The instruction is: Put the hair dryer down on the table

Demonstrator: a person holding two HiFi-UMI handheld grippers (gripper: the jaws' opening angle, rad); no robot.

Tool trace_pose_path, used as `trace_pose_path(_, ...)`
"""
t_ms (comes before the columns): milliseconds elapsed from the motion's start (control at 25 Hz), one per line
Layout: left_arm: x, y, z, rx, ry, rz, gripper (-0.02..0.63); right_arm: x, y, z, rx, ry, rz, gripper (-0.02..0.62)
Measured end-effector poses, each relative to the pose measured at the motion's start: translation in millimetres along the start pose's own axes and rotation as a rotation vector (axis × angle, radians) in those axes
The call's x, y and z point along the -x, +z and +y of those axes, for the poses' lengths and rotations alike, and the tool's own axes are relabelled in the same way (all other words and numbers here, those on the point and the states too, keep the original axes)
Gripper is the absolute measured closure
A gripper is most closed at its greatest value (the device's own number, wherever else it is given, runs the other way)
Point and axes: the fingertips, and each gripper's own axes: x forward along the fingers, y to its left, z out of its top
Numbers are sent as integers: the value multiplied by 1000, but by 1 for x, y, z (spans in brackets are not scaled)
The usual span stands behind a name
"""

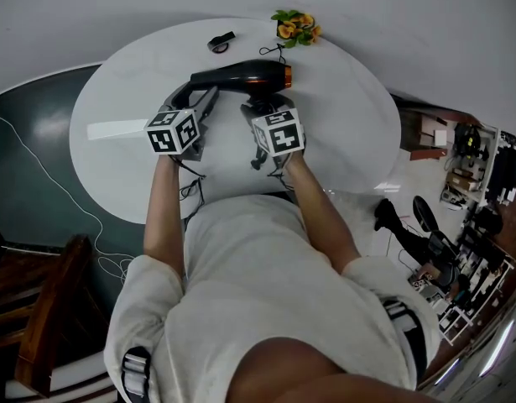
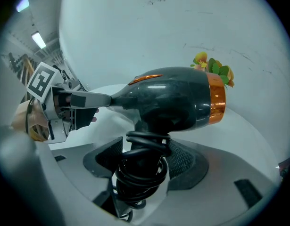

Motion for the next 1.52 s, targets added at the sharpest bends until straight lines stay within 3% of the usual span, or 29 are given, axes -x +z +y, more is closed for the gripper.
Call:
trace_pose_path(880, -11, -10, 11, 52, 22, 41, 310, -11, -5, -3, -23, 5, 51, 314)
trace_pose_path(1520, -15, -10, 10, 45, 30, 45, 311, -14, -7, -7, -36, 14, 51, 314)
